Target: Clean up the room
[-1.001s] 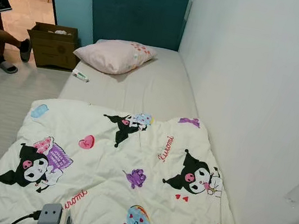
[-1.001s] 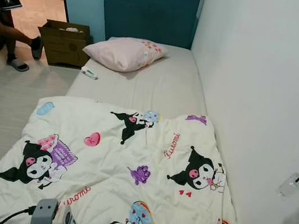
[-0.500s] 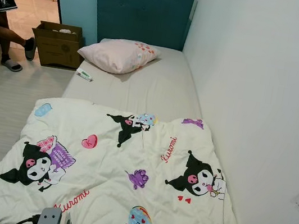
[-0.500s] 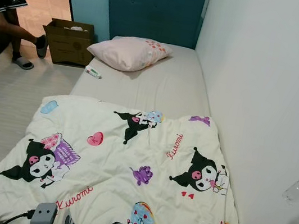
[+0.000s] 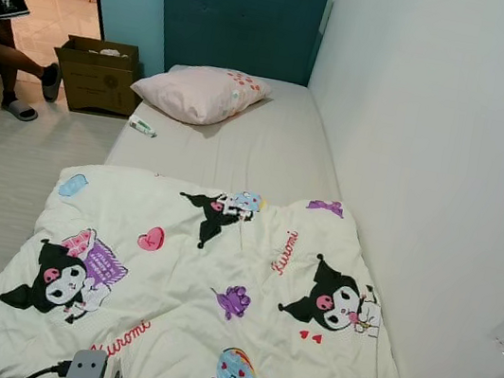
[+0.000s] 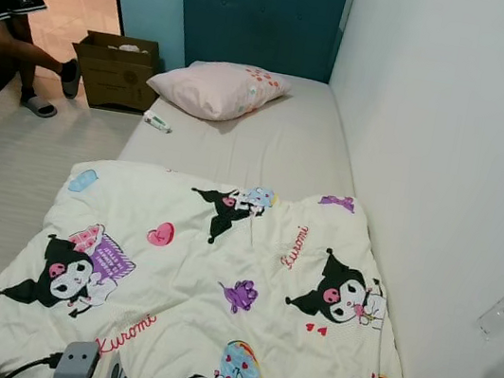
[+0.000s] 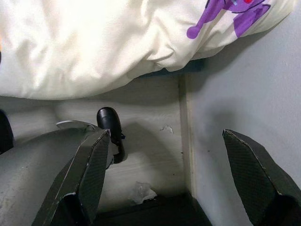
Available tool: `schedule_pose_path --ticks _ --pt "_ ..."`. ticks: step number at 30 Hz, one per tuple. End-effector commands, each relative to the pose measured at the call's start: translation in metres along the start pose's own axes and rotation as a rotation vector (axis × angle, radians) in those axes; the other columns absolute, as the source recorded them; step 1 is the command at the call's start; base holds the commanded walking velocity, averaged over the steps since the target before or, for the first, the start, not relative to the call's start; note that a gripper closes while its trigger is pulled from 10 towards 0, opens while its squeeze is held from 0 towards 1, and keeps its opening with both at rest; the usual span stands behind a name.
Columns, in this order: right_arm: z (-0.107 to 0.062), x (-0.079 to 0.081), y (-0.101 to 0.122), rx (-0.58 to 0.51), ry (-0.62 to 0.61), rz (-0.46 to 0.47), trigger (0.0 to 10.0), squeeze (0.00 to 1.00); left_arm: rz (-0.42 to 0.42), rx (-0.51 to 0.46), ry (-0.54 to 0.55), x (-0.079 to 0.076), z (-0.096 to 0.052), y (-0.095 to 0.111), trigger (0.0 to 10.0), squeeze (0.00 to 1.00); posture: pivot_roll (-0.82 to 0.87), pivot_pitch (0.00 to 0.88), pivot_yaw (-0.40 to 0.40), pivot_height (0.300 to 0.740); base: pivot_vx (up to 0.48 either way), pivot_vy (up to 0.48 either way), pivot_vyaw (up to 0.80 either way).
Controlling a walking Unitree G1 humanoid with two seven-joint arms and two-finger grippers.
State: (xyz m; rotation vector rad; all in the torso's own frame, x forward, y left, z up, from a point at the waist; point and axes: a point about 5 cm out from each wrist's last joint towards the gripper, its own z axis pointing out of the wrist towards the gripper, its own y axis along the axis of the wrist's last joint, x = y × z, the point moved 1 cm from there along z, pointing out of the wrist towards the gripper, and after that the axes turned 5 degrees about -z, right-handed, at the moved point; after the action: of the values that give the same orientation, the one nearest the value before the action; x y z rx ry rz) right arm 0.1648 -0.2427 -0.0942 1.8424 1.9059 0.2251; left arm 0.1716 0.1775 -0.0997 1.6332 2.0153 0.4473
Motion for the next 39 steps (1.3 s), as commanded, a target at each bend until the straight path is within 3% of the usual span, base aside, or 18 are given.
schedule_pose_path --ticks 1,10,16,19,22,26,33,39 --pt "0.0 -0.002 -0.004 0.01 -0.006 0.004 10.0 0.0 0.03 0.085 0.004 0.001 -0.003 -0.02 10.0 0.0 -0.02 0.0 -0.041 0.74 0.0 0.0 0.0" --pt "-0.001 -0.012 -0.007 0.013 -0.017 0.006 10.0 0.0 0.035 0.1 0.009 0.004 -0.005 -0.025 10.0 0.0 -0.01 0.0 -0.045 0.74 0.0 0.0 0.0" --pt "-0.001 -0.008 -0.004 0.008 -0.013 0.003 10.0 0.0 0.034 0.101 0.01 0.004 -0.005 -0.026 10.0 0.0 -0.01 0.0 -0.042 0.74 0.0 0.0 0.0" --pt "0.0 0.002 -0.004 0.01 -0.005 -0.002 10.0 0.0 0.034 0.104 0.011 0.004 -0.005 -0.027 10.0 0.0 -0.01 0.0 -0.039 0.74 0.0 0.0 0.0" --pt "0.0 0.022 0.002 0.001 0.012 -0.003 10.0 0.0 0.026 0.098 0.009 0.001 -0.004 -0.025 10.0 0.0 -0.03 0.0 -0.047 0.74 0.0 0.0 0.0" --pt "0.0 0.025 0.004 -0.004 0.013 -0.001 10.0 0.0 0.025 0.096 0.001 -0.002 -0.003 -0.024 10.0 0.0 -0.04 0.0 -0.037 0.74 0.0 0.0 0.0" --pt "0.0 0.007 0.0 -0.017 0.01 0.03 10.0 0.0 0.04 0.099 -0.013 -0.005 -0.003 -0.023 10.0 0.0 -0.05 0.0 -0.031 0.74 0.0 0.0 0.0" --pt "-0.001 -0.006 -0.002 -0.021 -0.002 0.033 10.0 0.0 0.041 0.104 -0.006 -0.003 -0.003 -0.025 10.0 0.0 -0.05 0.0 -0.044 0.74 0.0 0.0 0.8"
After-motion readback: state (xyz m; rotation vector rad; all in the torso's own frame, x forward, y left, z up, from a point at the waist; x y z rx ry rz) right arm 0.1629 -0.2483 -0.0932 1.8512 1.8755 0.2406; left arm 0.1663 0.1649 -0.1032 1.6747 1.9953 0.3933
